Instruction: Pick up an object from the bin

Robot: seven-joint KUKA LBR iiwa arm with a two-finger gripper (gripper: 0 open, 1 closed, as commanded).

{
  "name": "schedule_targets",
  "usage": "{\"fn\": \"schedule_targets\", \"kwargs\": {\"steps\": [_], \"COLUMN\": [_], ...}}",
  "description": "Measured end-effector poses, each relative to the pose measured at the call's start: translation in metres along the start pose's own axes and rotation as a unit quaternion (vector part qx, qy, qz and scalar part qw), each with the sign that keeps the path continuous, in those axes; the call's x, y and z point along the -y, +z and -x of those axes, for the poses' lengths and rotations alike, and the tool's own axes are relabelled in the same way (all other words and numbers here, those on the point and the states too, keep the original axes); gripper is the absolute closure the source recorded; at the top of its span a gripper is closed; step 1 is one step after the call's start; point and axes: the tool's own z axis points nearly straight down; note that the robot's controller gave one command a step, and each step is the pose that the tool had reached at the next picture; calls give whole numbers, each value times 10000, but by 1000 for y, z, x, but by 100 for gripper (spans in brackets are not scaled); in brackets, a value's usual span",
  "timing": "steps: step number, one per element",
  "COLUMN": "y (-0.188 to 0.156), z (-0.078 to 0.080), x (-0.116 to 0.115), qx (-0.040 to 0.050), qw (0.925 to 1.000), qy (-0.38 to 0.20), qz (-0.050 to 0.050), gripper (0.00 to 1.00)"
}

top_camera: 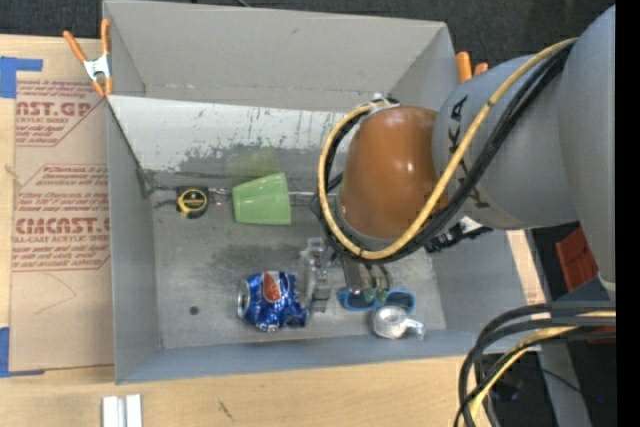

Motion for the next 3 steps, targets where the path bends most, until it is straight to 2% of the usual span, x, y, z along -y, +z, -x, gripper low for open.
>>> {"fn": "schedule_targets", "kwargs": {"steps": [1,2,3], "y": [0,-63,72], "z": [0,12,0], "x": [0,-9,-25], "qx": [0,32,96], "qw": [10000,9952,9935], "qy": [0,-975,-1138], "qz": [0,-4,7], "gripper": [0,0,0]}}
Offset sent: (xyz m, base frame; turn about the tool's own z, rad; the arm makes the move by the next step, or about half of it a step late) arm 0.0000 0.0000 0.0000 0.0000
